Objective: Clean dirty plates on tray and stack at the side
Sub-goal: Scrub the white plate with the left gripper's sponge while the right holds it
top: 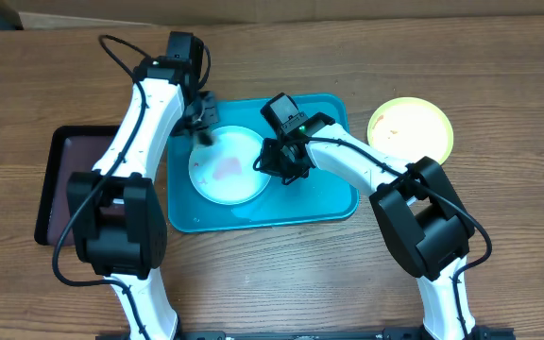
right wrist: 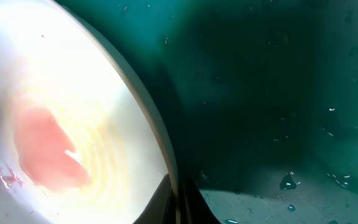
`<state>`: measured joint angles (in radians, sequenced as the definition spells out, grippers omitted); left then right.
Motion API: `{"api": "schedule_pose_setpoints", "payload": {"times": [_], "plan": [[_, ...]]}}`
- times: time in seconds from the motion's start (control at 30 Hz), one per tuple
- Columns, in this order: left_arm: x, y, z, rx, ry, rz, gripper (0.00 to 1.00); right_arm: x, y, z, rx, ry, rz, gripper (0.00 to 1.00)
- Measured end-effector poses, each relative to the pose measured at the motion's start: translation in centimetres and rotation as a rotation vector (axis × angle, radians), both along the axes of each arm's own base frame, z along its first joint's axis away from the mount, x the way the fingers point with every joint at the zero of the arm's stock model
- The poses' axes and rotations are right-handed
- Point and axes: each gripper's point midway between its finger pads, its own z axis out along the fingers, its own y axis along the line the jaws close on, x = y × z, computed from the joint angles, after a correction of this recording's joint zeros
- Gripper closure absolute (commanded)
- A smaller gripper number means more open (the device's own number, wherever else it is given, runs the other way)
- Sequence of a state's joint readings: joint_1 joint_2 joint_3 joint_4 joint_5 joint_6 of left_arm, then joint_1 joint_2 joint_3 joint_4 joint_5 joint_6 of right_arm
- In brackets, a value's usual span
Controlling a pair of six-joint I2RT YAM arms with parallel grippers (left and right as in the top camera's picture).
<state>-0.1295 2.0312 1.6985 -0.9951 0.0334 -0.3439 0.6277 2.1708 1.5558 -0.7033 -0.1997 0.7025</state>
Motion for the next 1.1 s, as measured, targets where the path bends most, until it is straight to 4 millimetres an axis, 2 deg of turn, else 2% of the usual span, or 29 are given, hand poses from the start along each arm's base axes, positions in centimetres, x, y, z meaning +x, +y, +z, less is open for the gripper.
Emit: {"api": "schedule_pose_setpoints", "payload": {"times": [0.1, 0.23, 0.5, 0.6, 0.7, 0.97, 1.1], "plan": [[0.2, -2.6, -0.4, -0.128, -0.016, -0.052, 0.96, 0.0, 0.0, 0.0, 0.0, -0.002, 0.0, 0.96], [-1.1, -4.4, -2.5, -0.198, 0.019, -0.087, 0.96, 0.1, 0.0, 0.0, 0.0, -0.003, 0.0, 0.96], [-3.2, -5.1, -6.5, -0.225, 0.053, -0.101, 0.96, 0.1, 0.0, 0.0, -0.002, -0.005, -0.002, 0.96], [-4.0, -4.1, -7.7, -0.178, 0.074, -0.088, 0.96, 0.1, 0.0, 0.0, -0.003, -0.005, -0.001, 0.96], [-4.2, -2.8, -8.0, -0.094, 0.076, -0.072, 0.96, 0.1, 0.0, 0.0, -0.004, -0.006, 0.001, 0.96], [-5.5, 4.0, -7.5, 0.296, 0.107, 0.022, 0.96, 0.1, 0.0, 0.0, 0.0, -0.007, 0.003, 0.96], [-6.8, 5.5, -6.8, 0.409, 0.153, 0.044, 0.96, -0.5, 1.0, 0.2, 0.023, 0.0, 0.025, 0.96]]}}
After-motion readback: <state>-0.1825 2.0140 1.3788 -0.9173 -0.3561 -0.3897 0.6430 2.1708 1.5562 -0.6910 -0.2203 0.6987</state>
